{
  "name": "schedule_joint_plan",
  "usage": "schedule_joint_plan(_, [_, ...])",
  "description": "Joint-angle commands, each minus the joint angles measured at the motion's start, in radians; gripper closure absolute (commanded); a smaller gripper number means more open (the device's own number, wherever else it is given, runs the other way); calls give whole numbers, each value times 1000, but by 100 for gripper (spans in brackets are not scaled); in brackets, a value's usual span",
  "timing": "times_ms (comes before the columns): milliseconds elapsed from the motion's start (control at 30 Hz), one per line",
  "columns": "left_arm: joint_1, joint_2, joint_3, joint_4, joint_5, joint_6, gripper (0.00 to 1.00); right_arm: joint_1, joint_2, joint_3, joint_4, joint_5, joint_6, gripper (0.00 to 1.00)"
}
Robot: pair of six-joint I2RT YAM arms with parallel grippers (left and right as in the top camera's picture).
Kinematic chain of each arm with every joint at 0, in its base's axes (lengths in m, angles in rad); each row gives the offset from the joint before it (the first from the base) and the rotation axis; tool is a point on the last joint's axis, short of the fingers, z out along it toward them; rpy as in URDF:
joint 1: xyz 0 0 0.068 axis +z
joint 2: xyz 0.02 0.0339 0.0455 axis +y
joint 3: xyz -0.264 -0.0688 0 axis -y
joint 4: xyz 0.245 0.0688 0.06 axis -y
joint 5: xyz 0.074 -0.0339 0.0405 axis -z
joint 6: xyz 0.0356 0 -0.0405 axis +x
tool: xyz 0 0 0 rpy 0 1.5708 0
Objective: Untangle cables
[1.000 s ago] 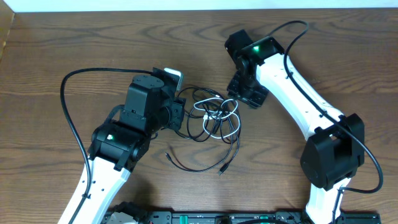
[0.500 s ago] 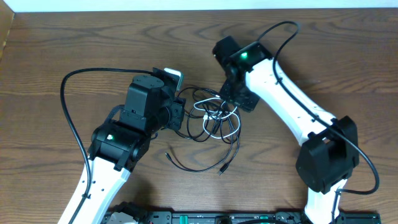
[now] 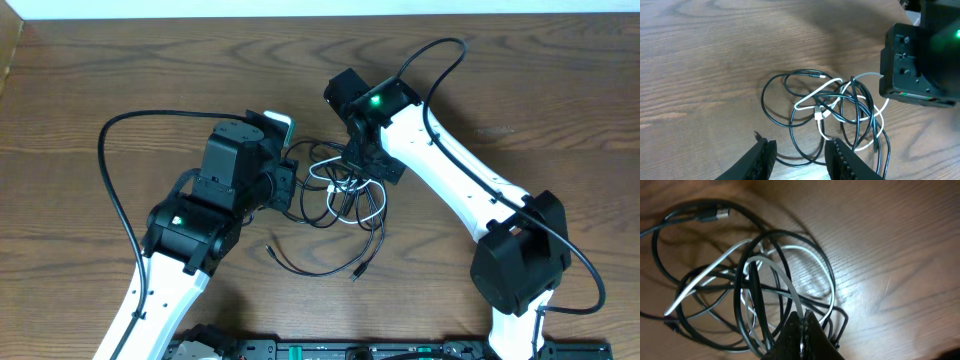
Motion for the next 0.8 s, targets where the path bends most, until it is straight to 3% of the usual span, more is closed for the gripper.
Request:
schedule_joint_plan(0, [3, 2, 4, -1, -13, 6, 62, 1, -5, 1, 32, 98, -117, 99])
schedule_joint_plan(200, [3, 2, 4, -1, -13, 6, 62, -27, -95, 191, 105, 93, -559, 99])
schedule_joint_plan(267, [3, 2, 4, 0, -13, 6, 63, -39, -147, 367, 103, 94, -740, 99])
schedule_joint_plan(400, [3, 2, 4, 0, -13, 6, 63, -58, -202, 564, 103, 94, -823, 99])
schedule_joint_plan(567, [3, 2, 4, 0, -13, 6, 63, -118, -269, 750, 120, 93, -821, 99])
schedule_joint_plan(733, [3, 2, 4, 1, -13, 6, 62, -177, -325, 813, 92, 26, -821, 98])
schedule_joint_plan(767, [3, 2, 4, 1, -13, 6, 62, -179, -326, 813, 57, 22, -821, 92])
